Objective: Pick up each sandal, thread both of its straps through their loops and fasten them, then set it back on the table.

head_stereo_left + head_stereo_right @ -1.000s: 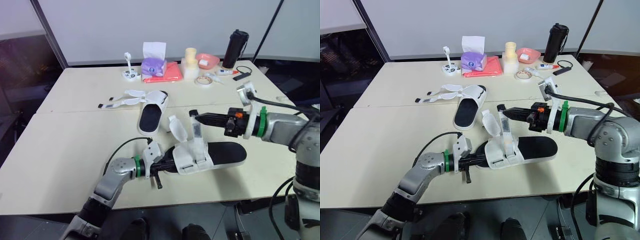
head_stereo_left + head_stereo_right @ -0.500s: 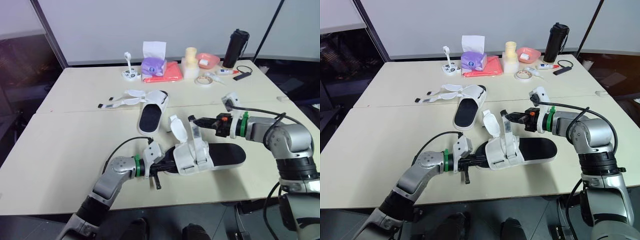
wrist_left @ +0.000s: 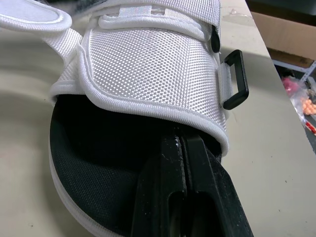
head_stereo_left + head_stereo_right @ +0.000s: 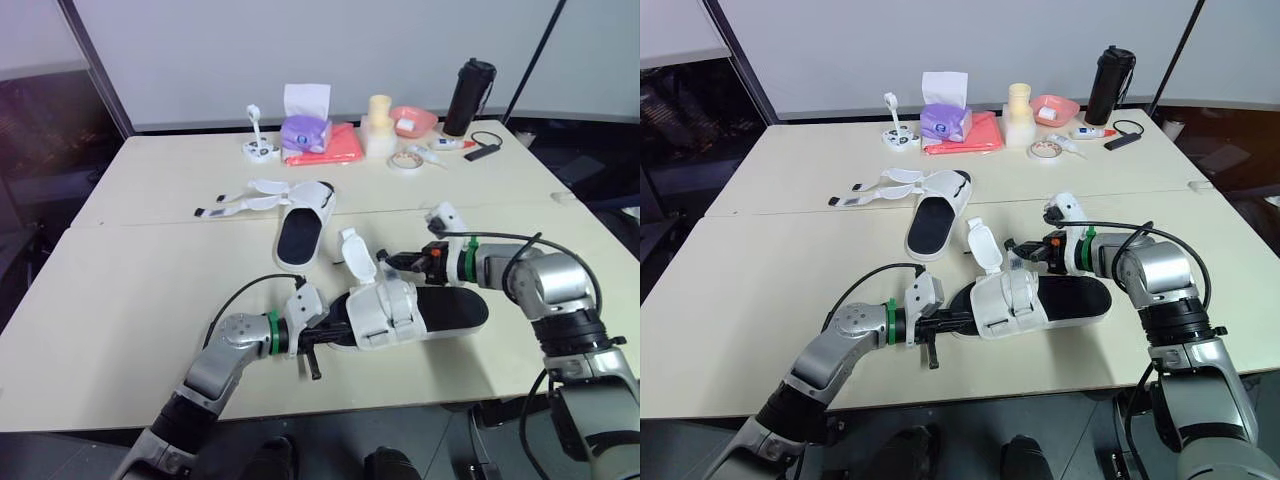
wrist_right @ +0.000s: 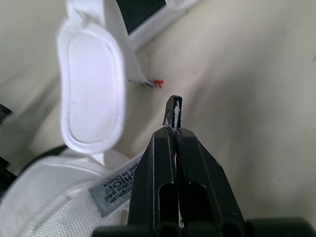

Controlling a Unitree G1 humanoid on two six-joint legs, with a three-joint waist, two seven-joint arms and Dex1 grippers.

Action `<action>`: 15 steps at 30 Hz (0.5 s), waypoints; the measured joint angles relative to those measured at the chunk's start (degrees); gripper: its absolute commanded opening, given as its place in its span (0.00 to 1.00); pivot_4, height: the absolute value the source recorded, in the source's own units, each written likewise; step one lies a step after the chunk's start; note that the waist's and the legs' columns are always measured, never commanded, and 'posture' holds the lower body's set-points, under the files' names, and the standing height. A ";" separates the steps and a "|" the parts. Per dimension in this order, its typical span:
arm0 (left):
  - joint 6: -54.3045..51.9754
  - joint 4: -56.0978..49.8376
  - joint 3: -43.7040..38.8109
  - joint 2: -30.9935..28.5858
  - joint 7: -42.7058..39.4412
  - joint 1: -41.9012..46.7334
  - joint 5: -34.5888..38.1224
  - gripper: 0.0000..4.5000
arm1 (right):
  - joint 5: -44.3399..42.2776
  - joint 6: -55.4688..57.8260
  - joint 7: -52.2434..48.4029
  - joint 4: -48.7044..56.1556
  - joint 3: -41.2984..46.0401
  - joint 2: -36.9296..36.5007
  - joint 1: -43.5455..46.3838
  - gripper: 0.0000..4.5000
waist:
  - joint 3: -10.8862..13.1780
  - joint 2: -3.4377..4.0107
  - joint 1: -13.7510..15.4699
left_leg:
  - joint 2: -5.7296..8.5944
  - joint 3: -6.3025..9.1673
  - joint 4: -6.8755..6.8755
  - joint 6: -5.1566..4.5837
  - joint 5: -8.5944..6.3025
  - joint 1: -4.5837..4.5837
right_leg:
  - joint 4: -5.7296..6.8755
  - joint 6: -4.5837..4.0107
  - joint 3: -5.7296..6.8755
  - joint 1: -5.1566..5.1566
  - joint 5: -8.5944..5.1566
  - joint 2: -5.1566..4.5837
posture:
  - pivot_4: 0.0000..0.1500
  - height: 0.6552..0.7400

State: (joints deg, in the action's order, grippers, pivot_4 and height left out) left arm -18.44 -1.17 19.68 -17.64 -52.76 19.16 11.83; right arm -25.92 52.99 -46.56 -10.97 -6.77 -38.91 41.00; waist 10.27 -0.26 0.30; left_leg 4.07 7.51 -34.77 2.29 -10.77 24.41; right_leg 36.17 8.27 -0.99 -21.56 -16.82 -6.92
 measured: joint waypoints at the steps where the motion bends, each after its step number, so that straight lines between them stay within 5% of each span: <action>1: 0.00 -0.02 0.09 0.00 0.00 -0.01 0.00 0.00 | 0.69 -0.06 -0.25 0.31 -0.58 -0.39 -0.05 0.14 | 0.00 0.00 -0.01 | 0.00 0.00 -0.01 0.00 0.00 -0.01 | 0.00 0.00 0.00 0.01 0.00 0.00 | 1.00 1.00; 9: 0.04 -0.20 0.42 -0.44 -0.19 -0.34 0.01 0.00 | 9.07 -7.08 -1.82 6.54 -4.22 -6.37 -4.74 0.98 | -0.03 0.04 0.27 | 0.02 -0.05 0.11 0.01 -0.01 0.00 | -0.01 0.03 0.05 -0.02 0.00 0.00 | 1.00 1.00; 15: 0.33 0.04 0.49 -0.21 -0.15 -0.23 0.01 0.00 | 16.31 -14.54 -1.26 7.71 -6.60 -6.53 -4.94 0.98 | -0.03 0.04 0.26 | 0.02 -0.06 0.06 0.01 -0.01 -0.01 | -0.01 0.02 0.05 0.02 0.00 0.00 | 1.00 1.00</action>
State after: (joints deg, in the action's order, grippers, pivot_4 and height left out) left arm -18.11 -1.13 20.17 -17.85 -52.92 18.93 11.83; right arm -9.61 38.45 -47.83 -3.26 -13.37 -45.44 36.07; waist 10.24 -0.23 0.56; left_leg 4.08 7.44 -34.71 2.30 -10.78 24.40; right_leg 36.17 8.29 -0.93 -21.54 -16.82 -6.92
